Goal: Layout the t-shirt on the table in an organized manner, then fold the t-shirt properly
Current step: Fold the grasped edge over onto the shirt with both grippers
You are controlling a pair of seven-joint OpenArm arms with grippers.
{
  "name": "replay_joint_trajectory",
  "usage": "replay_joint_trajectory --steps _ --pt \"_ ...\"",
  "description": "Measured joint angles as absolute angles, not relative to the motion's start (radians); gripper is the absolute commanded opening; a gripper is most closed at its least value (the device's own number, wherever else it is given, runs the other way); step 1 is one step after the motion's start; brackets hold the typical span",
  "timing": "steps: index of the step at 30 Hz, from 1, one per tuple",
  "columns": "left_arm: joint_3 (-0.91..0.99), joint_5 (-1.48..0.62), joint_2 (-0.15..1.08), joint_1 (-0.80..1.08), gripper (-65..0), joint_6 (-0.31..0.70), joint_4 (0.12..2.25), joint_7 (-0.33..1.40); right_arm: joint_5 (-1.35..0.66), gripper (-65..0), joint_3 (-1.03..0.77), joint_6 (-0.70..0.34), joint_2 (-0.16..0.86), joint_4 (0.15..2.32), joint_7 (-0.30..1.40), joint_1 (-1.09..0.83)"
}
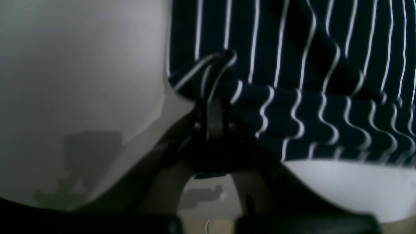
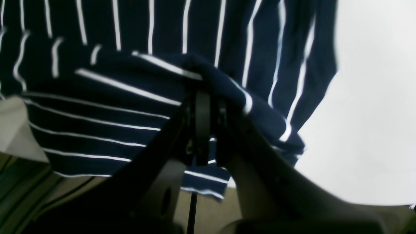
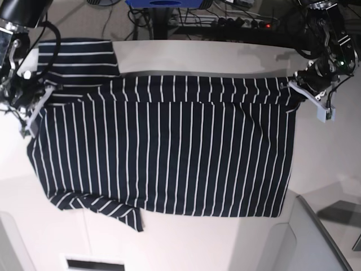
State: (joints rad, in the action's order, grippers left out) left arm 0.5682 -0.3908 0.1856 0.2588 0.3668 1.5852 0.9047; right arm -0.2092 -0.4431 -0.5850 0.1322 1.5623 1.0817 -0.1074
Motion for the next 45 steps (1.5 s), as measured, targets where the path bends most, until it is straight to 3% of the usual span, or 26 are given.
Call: replay_joint_trajectory --steps 17,24,37,40,45 --pt "0.574 -0.397 0.243 0.447 -65.0 0.355 1.75 0.931 -0.224 -65.0 -0.44 -0.588 0.095 1.684 1.128 -0.241" --pt "0.664 -0.403 0.233 0.485 -65.0 0.356 1.792 0.936 -0.232 -65.0 -0.44 -0.588 0.096 1.684 1.127 -0.244" --pt "0.656 -0.398 0.205 0.395 -65.0 0.35 1.79 0.935 -0.213 -65.0 -0.381 -0.585 0.099 1.681 1.126 -0.191" --pt "0.599 -0.389 0.215 0.363 -65.0 0.288 1.774 0.943 -0.216 -65.0 -0.382 -0.585 0.102 1.649 1.126 -0.157" --pt "0.531 -0.388 0.216 0.279 -65.0 0.284 1.702 0.938 -0.214 -65.0 -0.382 -0.585 0.105 1.59 1.125 -0.119"
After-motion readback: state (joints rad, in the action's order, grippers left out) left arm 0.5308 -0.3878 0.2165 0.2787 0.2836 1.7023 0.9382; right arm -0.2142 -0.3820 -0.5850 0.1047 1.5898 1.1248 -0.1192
